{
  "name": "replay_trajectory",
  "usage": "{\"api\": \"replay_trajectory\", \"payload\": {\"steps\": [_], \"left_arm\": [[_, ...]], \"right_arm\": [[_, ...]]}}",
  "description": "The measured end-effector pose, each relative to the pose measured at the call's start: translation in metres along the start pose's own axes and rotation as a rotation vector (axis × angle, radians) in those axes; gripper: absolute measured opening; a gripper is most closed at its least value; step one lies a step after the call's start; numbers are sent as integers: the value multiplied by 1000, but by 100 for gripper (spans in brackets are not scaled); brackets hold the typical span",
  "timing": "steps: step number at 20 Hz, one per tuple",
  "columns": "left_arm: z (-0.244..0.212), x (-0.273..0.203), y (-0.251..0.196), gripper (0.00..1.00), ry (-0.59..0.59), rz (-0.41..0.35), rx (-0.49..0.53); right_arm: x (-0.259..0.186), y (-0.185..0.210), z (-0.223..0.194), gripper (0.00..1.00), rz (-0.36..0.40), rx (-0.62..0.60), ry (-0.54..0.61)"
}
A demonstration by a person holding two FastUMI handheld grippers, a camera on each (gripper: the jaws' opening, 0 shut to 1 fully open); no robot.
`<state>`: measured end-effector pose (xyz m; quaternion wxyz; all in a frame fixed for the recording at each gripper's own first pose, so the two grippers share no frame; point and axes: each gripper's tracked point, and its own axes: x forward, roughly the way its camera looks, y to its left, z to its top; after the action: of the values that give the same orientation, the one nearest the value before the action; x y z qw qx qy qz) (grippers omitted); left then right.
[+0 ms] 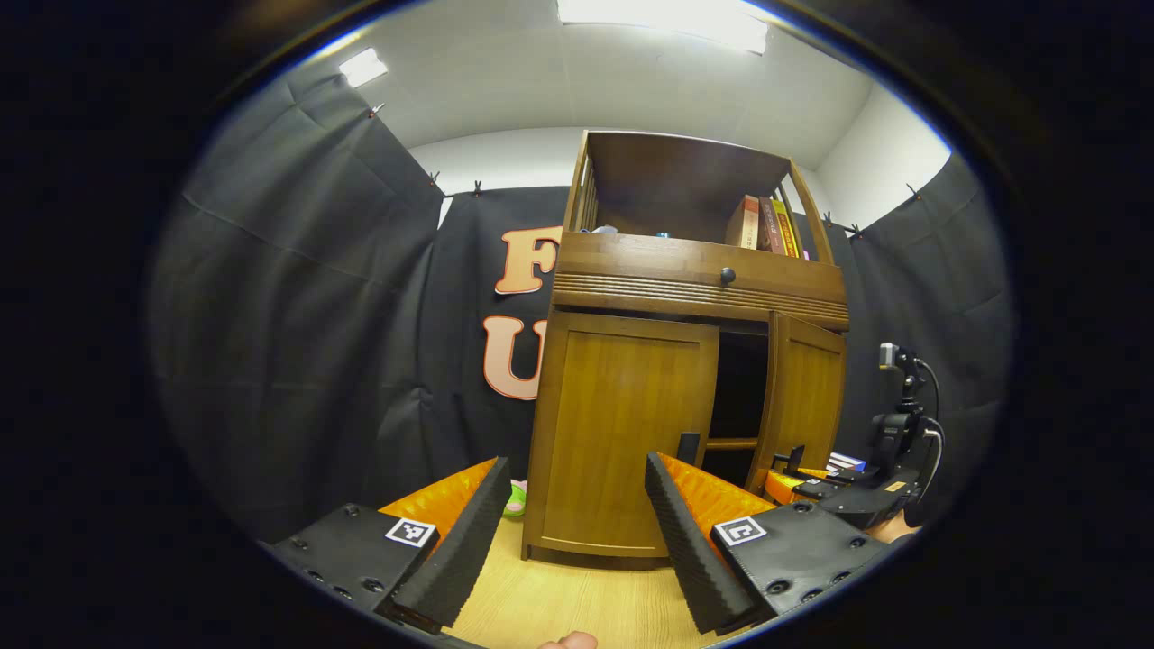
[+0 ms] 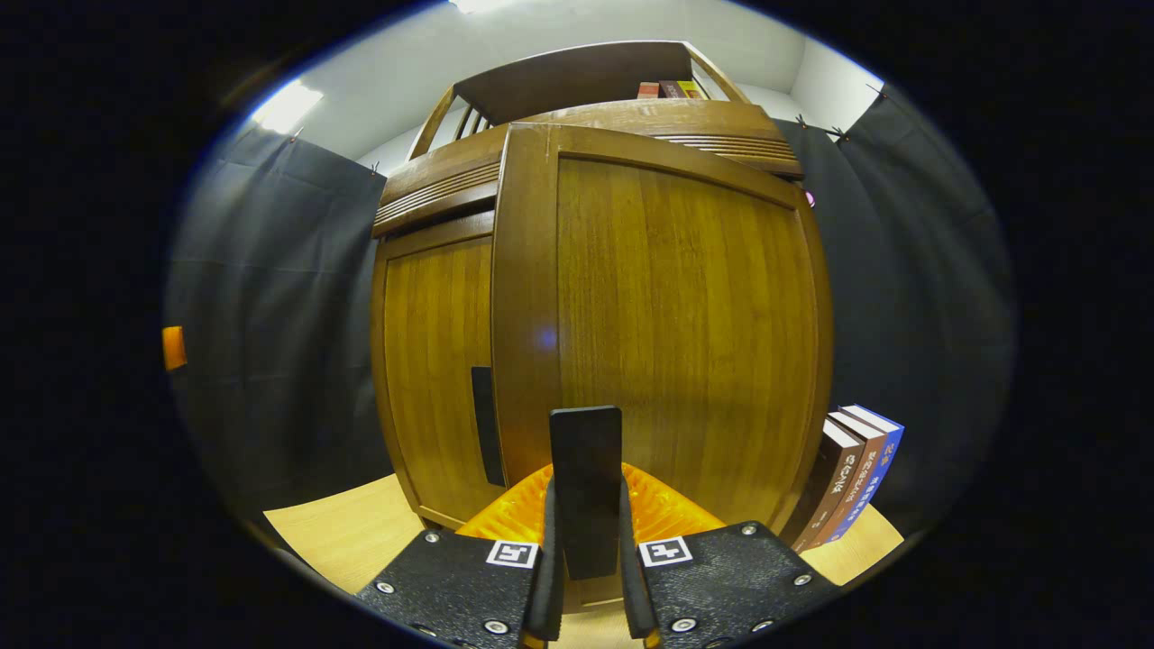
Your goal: Open the right door of the double-door shoe cabinet with the right hand, and open the left door with the left hand.
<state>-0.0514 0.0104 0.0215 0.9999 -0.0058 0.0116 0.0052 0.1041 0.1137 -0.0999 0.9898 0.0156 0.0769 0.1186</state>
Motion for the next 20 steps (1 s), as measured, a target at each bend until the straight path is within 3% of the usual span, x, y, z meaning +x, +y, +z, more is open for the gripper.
{"api": "replay_trajectory", "payload": {"steps": [12, 13, 14, 15, 16, 19, 20], "left_arm": [[-13, 8, -57, 95, 28, -109, -19], [-12, 7, -59, 95, 26, -112, -19], [-12, 7, -62, 95, 23, -115, -20], [-12, 7, -66, 95, 23, -119, -22], [-13, 7, -69, 95, 25, -123, -25], [-16, 8, -78, 95, 29, -137, -37], [-16, 9, -81, 95, 29, -141, -42]], "right_arm": [[-82, -57, -3, 26, -88, 22, 6], [-86, -62, -1, 36, -96, 31, 4], [-91, -68, -2, 35, -108, 42, 7], [-94, -74, -4, 31, -124, 46, 12], [-101, -80, -4, 21, -139, 44, 15], [-114, -103, -3, 17, -184, 27, 25], [-119, -111, -3, 5, -195, 24, 27]]}}
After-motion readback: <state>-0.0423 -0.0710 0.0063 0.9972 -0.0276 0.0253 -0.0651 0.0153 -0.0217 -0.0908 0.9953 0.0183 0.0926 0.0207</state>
